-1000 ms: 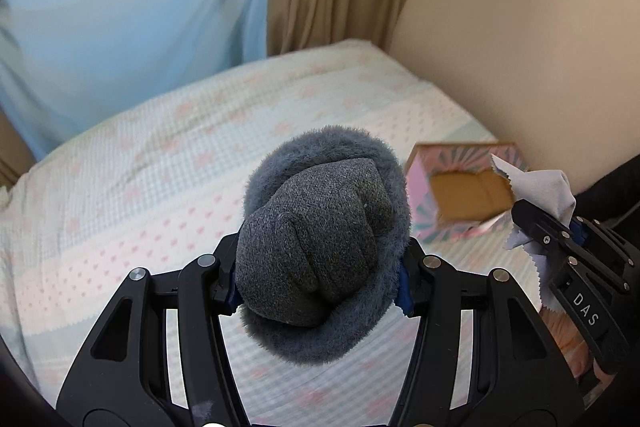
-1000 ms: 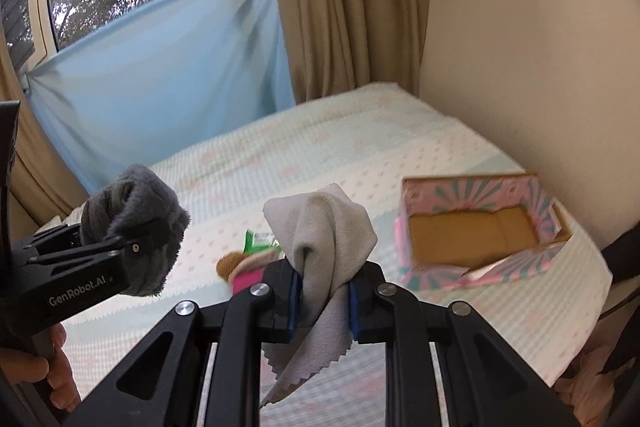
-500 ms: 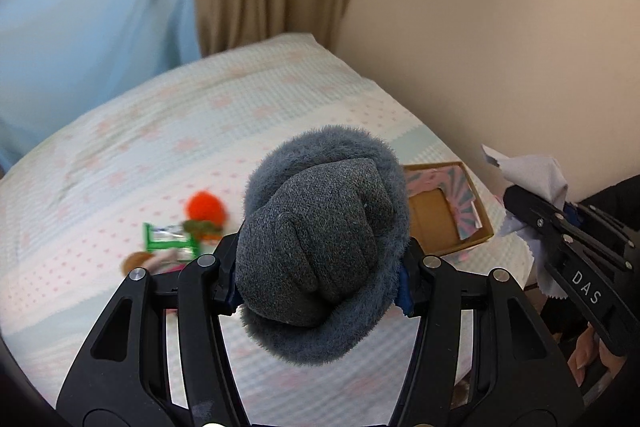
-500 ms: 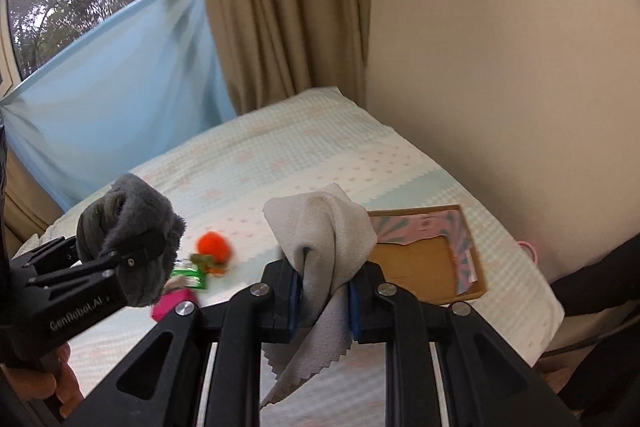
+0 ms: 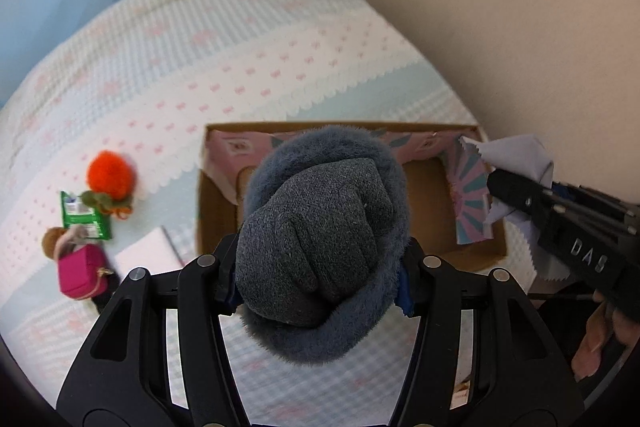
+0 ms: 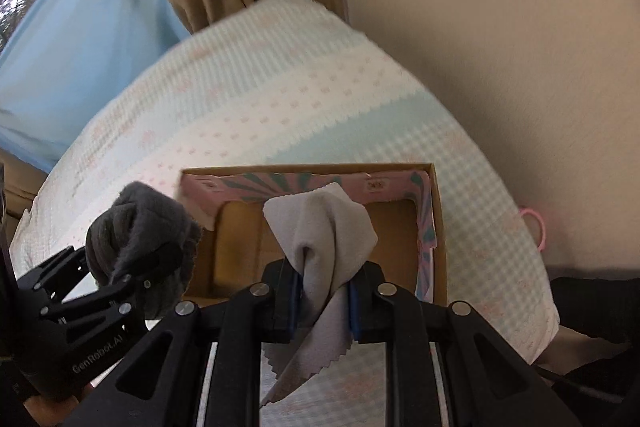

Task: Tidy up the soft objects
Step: 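Carry sock ball and cloth to the pink box and release both inside, then lift both tools away from the box back toward the remaining items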

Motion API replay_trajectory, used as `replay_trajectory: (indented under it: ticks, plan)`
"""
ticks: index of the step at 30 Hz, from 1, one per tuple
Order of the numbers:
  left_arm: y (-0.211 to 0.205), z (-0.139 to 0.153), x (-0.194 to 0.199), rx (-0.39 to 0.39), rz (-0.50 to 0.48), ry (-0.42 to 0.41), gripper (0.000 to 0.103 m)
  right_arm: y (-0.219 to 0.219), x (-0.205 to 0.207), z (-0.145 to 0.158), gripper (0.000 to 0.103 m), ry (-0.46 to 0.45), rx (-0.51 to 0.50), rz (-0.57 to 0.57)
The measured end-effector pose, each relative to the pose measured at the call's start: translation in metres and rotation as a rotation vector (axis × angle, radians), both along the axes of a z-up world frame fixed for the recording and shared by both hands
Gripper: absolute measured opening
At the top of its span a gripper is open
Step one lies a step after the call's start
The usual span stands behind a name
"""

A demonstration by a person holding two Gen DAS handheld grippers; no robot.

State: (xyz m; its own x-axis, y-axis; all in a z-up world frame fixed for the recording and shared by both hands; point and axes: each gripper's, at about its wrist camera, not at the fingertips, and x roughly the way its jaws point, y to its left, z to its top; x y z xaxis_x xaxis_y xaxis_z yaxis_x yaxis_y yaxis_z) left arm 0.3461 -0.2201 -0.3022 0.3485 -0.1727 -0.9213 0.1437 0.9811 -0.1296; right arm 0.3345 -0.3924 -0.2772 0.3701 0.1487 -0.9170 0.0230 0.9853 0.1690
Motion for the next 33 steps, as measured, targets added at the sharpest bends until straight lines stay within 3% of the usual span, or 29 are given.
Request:
replay_trajectory:
  ticks: [4,11,12,14,16,17,18,26,33]
  plan:
    - [-0.014,-0.040,0.023,0.046,-0.031,0.090,0.052,-0.016,0.025,-0.029,0.018,0.085,0.031,-0.026]
    - [-0.020,-0.076,0.049,0.088,-0.037,0.180,0.052,-0.025,0.061,-0.075,0.018,0.219,0.086,-0.044]
    - [-0.021,-0.079,0.052,0.088,-0.042,0.197,0.053,-0.025,0.065,-0.081,0.018,0.246,0.101,-0.039]
    - [-0.023,-0.084,0.057,0.097,-0.053,0.229,0.072,-0.026,0.071,-0.089,0.018,0.269,0.134,-0.034]
    - [-0.024,-0.084,0.057,0.112,-0.065,0.239,0.099,-0.026,0.075,-0.093,0.034,0.270,0.147,-0.035]
    - [-0.025,-0.085,0.057,0.128,-0.070,0.237,0.103,-0.027,0.077,-0.096,0.074,0.272,0.158,-0.038]
    - [-0.026,-0.087,0.057,0.140,-0.074,0.238,0.103,-0.028,0.078,-0.100,0.103,0.277,0.187,-0.042]
    - [-0.020,-0.089,0.055,0.123,-0.079,0.264,0.103,-0.032,0.071,-0.113,0.103,0.299,0.183,-0.044]
    - [-0.013,-0.062,0.053,0.086,-0.071,0.211,0.103,-0.030,0.063,-0.091,0.103,0.262,0.131,-0.045]
